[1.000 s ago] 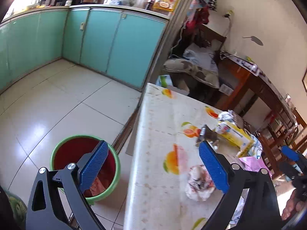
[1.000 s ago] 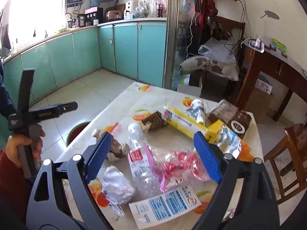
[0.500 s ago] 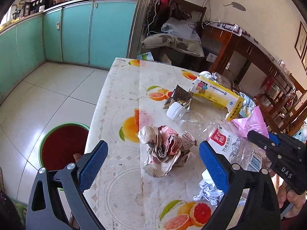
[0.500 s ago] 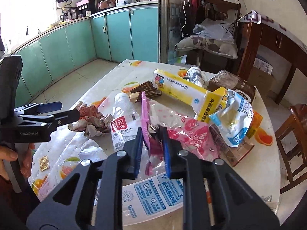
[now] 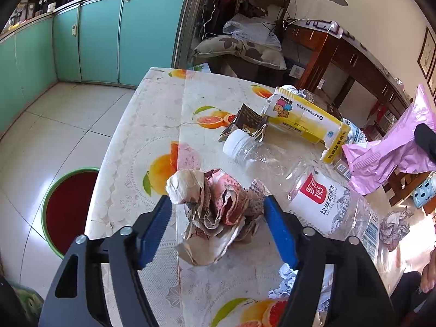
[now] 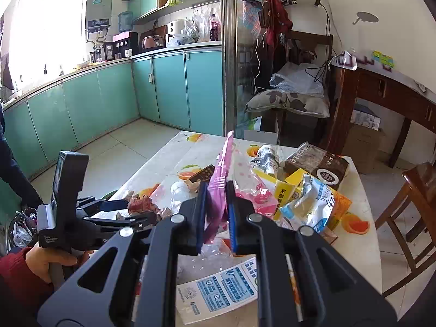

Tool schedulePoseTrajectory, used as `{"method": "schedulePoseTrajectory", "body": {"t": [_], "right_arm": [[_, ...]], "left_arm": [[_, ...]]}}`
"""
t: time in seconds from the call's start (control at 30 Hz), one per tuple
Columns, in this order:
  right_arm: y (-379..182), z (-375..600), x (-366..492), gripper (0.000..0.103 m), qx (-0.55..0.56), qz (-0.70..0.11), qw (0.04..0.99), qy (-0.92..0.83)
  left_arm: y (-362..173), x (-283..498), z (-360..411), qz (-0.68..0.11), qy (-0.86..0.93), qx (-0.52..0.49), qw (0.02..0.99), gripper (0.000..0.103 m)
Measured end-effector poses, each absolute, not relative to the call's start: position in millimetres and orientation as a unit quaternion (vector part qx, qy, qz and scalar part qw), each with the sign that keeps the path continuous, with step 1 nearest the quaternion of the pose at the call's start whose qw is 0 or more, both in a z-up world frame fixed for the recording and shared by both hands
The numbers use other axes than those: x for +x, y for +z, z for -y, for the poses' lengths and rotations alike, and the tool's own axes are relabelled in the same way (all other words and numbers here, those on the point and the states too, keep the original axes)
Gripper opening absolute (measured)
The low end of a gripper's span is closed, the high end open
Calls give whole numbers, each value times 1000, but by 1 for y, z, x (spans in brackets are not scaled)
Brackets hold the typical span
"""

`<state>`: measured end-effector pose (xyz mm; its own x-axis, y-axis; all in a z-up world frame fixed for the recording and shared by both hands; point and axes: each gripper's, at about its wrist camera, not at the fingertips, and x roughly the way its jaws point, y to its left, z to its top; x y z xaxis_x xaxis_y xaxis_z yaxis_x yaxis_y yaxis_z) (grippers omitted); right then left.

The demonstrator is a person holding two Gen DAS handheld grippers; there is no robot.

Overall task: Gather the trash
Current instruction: 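Grasp the crumpled paper wad with the left gripper while the right gripper holds the pink bag, then carry both items over the red bucket and open both grippers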

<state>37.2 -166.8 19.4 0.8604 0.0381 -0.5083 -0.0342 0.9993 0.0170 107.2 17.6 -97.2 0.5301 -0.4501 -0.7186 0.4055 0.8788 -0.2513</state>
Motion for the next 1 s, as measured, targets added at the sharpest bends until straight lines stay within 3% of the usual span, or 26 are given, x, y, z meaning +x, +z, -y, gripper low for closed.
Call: {"method": "schedulePoseTrajectory", "body": {"t": [0.13,0.23,0.43,1.0], "right_arm": [[21,162,36,14,1,-260,965,23],[19,161,38,14,2,-263,964,26],[19,158,39,14,6,-263,964,28],[32,129,44,14,-16,-243,970,14]], "left_arm": [[-93,104,-15,-407,-253,-23,877,38],[-89,101,-14,-401,-257,-13,879,29],[-74,90,-14,-372,-262,7,891,22],[-26,75,-45,-303,-263,-20,916,22]]}}
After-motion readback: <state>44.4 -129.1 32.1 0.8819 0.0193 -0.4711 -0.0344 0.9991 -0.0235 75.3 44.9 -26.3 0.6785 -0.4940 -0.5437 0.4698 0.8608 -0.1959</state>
